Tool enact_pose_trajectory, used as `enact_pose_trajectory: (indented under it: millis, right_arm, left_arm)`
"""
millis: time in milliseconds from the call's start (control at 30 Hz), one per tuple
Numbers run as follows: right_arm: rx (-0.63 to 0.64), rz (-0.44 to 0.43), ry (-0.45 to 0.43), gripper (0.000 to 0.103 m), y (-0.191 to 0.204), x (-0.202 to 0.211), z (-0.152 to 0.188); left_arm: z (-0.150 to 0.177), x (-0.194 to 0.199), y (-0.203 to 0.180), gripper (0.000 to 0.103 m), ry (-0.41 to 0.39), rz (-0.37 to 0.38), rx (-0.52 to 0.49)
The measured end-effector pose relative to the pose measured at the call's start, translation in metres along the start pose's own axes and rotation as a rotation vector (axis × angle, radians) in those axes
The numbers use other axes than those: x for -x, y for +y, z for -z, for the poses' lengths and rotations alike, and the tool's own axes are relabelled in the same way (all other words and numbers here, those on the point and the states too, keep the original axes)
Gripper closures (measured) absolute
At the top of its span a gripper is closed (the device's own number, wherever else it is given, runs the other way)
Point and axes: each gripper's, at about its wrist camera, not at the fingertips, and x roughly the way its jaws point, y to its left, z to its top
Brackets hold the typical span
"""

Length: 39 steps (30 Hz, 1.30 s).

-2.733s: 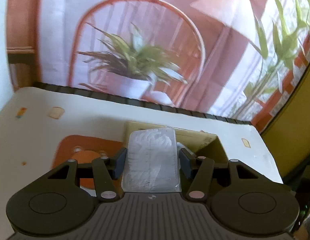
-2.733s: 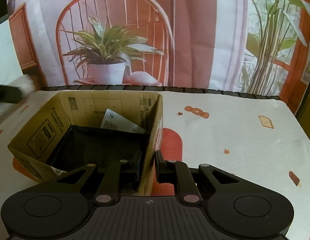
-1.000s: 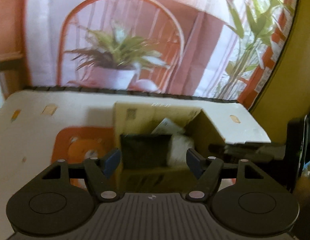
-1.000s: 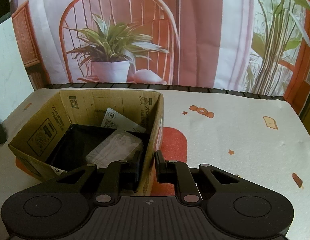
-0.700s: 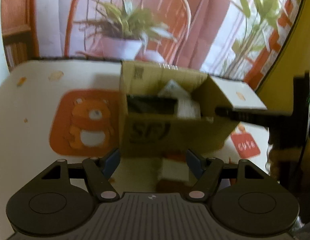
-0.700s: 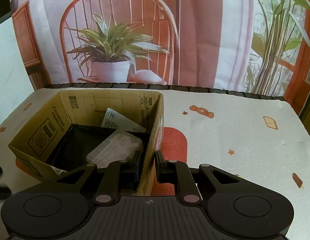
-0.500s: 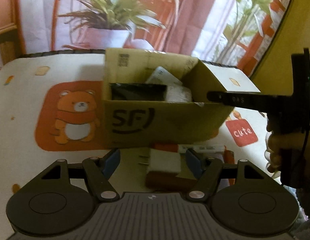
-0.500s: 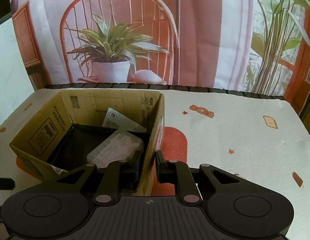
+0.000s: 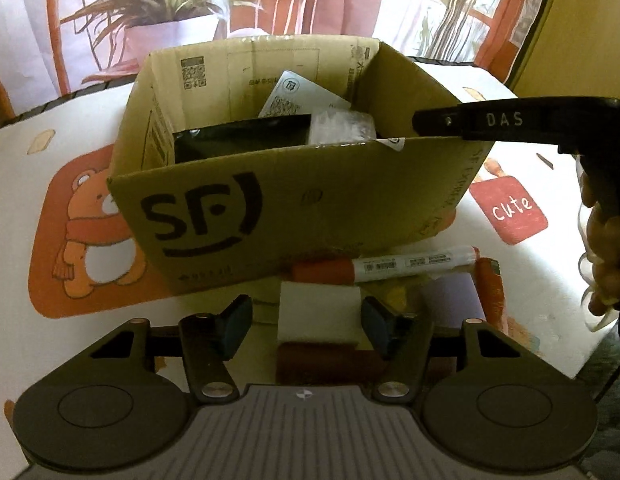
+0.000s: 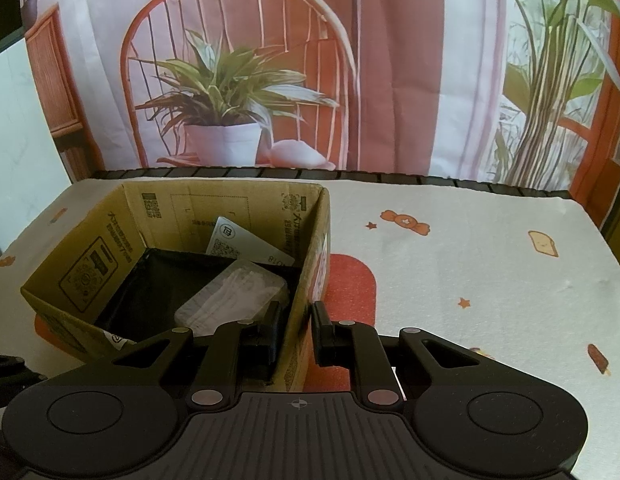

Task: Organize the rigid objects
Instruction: 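Move the left gripper back to the table and grasp the white charger plug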

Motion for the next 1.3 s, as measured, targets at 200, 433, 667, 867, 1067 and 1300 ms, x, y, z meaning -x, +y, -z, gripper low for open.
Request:
enact_pose_trajectory:
  millis: [200,433,667,867,1067,1300]
  right_arm:
    - [-0.002,-0.002,0.0,0.088,0.0,0.0,0.0]
    - [-0.003,-0.004,0.0,0.088,-0.001,-0.001,0.0]
    - [-0.003,-0.005,-0.001,0.088,-0.001,-0.001,0.0]
    - [-0.003,-0.005,0.0,0.088,-0.001,-0.001,0.0]
    - [-0.003,-0.005,-0.001,0.088,-0.001,-0.001,0.0]
    - [-0.003,-0.005,-0.001,0.088,0.0,-0.001,0.0]
  left_arm:
    - [-0.001,-0.001,-0.004,0.04,0.004,-0.016,-0.015]
    - [0.001,0.003,-0.011,0.055,-0.019,-0.013,-0.053]
    - [0.007,0.009,-0.005,0.055,-0.04,-0.027,-0.015]
    - [0.009,0.02,0.007,0.055,-0.077,-0.037,0.041]
    - [0.01,0.023,0.011,0.055,-0.088,-0.046,0.06]
    - [0.011,0.029,0.012,0.055,-0.113,-0.053,0.071]
